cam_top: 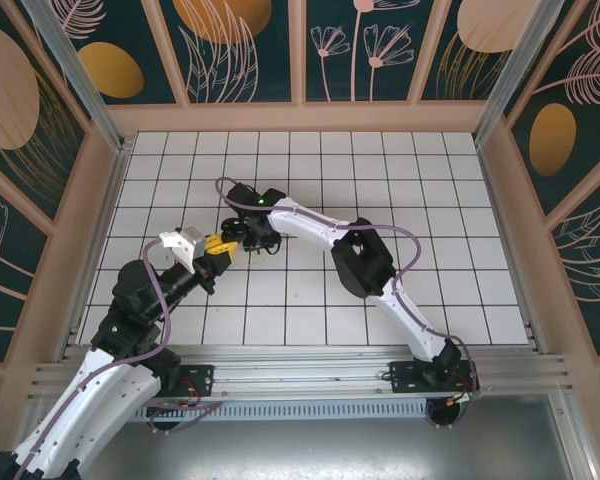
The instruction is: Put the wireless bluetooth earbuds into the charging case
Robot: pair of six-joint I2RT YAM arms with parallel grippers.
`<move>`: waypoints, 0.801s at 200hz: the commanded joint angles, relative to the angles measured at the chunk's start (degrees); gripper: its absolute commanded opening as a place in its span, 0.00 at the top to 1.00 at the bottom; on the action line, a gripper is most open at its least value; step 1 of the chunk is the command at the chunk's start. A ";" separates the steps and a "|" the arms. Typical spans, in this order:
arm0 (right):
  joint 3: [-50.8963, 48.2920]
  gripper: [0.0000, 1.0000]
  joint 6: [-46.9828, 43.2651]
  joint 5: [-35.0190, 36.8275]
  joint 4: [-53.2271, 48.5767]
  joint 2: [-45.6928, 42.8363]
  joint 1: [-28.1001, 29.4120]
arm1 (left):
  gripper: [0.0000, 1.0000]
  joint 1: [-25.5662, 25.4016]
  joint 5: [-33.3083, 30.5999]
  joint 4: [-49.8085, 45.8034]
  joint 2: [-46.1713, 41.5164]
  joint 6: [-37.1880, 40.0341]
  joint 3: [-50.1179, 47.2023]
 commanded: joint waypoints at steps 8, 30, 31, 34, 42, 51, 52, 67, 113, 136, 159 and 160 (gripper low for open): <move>1.57 0.74 -1.09 1.39 -3.34 1.65 0.78 | 1.00 0.33 -0.17 0.41 0.13 -0.25 -0.55; 1.51 0.76 -1.20 2.57 -3.93 1.29 0.82 | 1.00 0.35 0.48 0.50 0.51 -0.24 -0.56; 1.51 0.76 -1.14 2.62 -3.99 1.24 0.79 | 1.00 0.34 0.51 0.50 0.53 -0.20 -0.56; 1.43 0.76 -1.09 2.71 -4.05 1.15 0.78 | 1.00 0.33 0.68 0.54 0.73 -0.21 -0.57; 1.11 0.77 -1.01 3.16 -4.05 0.62 0.77 | 1.00 0.33 1.09 0.50 1.04 -0.16 -0.54; 0.45 0.77 -0.87 3.97 -3.89 -0.40 0.82 | 1.00 0.33 1.59 0.59 1.46 -0.20 -0.49; 0.36 0.77 -0.85 4.06 -3.84 -0.53 0.75 | 1.00 0.33 1.64 0.59 1.53 -0.18 -0.49; -1.42 0.78 -0.82 5.59 -3.04 -2.75 0.73 | 1.00 0.33 2.27 0.93 2.20 -0.25 -0.48; -10.72 0.82 -1.00 9.43 2.90 -12.74 0.17 | 1.00 0.35 5.23 4.21 4.48 -1.53 -0.91; -17.17 0.83 -1.00 11.64 6.86 -18.86 -0.36 | 1.00 0.33 7.21 6.77 6.28 -2.48 -1.18; -23.73 0.84 -1.00 13.78 10.93 -25.46 -0.90 | 1.00 0.34 8.79 9.79 8.22 -3.30 -1.09; -24.03 0.84 -1.04 13.80 11.13 -25.72 -0.94 | 1.00 0.33 8.79 9.93 8.38 -3.31 -1.03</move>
